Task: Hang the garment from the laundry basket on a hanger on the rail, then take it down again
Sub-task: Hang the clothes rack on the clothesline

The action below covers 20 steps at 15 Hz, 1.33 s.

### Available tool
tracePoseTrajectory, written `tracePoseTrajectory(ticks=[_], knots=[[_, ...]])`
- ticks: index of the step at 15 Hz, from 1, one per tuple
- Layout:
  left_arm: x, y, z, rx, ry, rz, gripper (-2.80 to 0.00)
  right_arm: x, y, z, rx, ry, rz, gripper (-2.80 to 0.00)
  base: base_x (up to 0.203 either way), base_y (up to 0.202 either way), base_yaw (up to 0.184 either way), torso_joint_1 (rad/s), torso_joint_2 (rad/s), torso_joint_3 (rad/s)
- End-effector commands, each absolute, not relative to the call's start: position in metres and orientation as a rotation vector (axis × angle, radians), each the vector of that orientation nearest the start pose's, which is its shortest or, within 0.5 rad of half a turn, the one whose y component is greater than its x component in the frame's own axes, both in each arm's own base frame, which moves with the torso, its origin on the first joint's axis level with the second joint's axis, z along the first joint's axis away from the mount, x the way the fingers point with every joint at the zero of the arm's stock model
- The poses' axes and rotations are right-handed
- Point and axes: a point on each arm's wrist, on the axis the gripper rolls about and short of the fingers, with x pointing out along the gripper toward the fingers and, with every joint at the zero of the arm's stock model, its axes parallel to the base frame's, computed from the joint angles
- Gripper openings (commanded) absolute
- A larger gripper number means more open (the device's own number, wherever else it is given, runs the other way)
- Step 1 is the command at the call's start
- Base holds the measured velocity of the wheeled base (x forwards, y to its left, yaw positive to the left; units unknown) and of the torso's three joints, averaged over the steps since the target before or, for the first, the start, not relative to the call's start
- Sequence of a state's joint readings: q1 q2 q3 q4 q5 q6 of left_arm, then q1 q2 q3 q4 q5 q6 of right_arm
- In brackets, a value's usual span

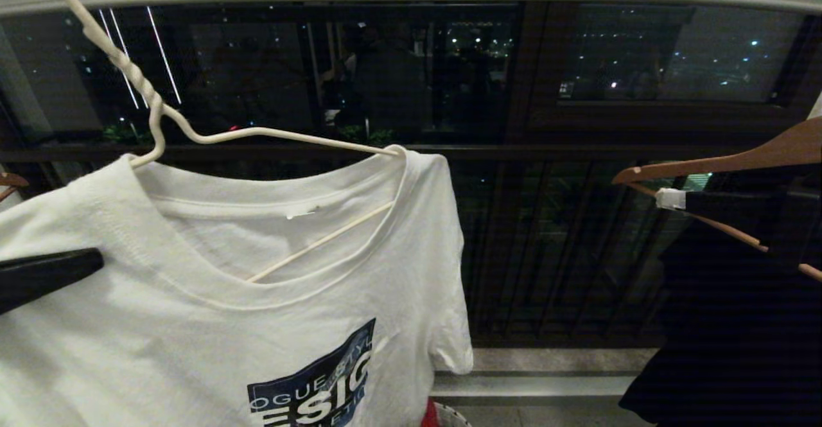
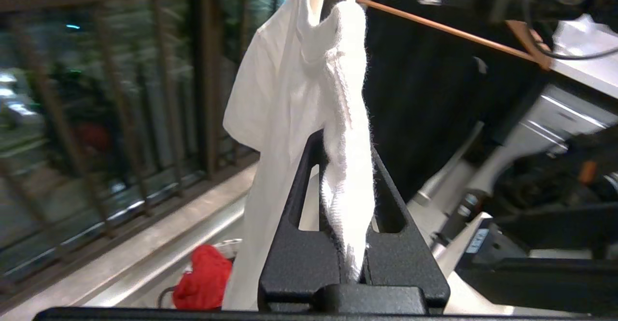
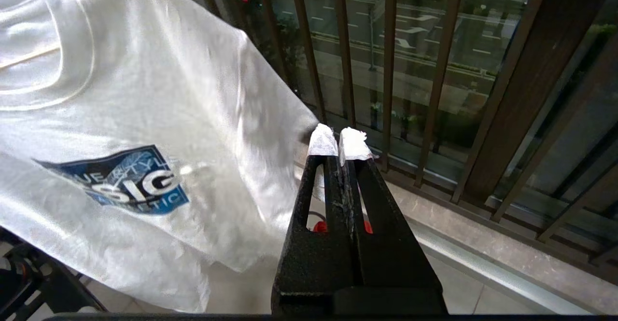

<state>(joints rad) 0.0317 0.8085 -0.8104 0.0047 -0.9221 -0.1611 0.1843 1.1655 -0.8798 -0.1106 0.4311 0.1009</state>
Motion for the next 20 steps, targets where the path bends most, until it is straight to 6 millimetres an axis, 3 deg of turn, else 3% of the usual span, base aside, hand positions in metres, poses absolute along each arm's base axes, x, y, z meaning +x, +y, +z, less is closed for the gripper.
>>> tracePoseTrajectory(ticks=[1,9,12,20], knots=[[0.041,-0.016,0.290,-0.154,0.030,-0.840,-2.80,0.165,0.041,0.282,0.120,0.206,0.609,-2.80,0.000,0.000,0.000,0.000,0.00,0.000],[0.026,-0.012,0.280,-0.191,-0.015,-0.597,-2.80,0.159,0.043,0.284,0.117,0.191,0.633,-2.80,0.000,0.000,0.000,0.000,0.00,0.000],[0.029,-0.010,0.279,-0.198,-0.021,-0.497,-2.80,0.159,0.043,0.284,0.117,0.191,0.634,-2.80,0.000,0.000,0.000,0.000,0.00,0.000],[0.034,-0.009,0.284,-0.191,-0.056,-0.423,-2.80,0.159,0.044,0.284,0.118,0.192,0.640,-2.80,0.000,0.000,0.000,0.000,0.00,0.000]])
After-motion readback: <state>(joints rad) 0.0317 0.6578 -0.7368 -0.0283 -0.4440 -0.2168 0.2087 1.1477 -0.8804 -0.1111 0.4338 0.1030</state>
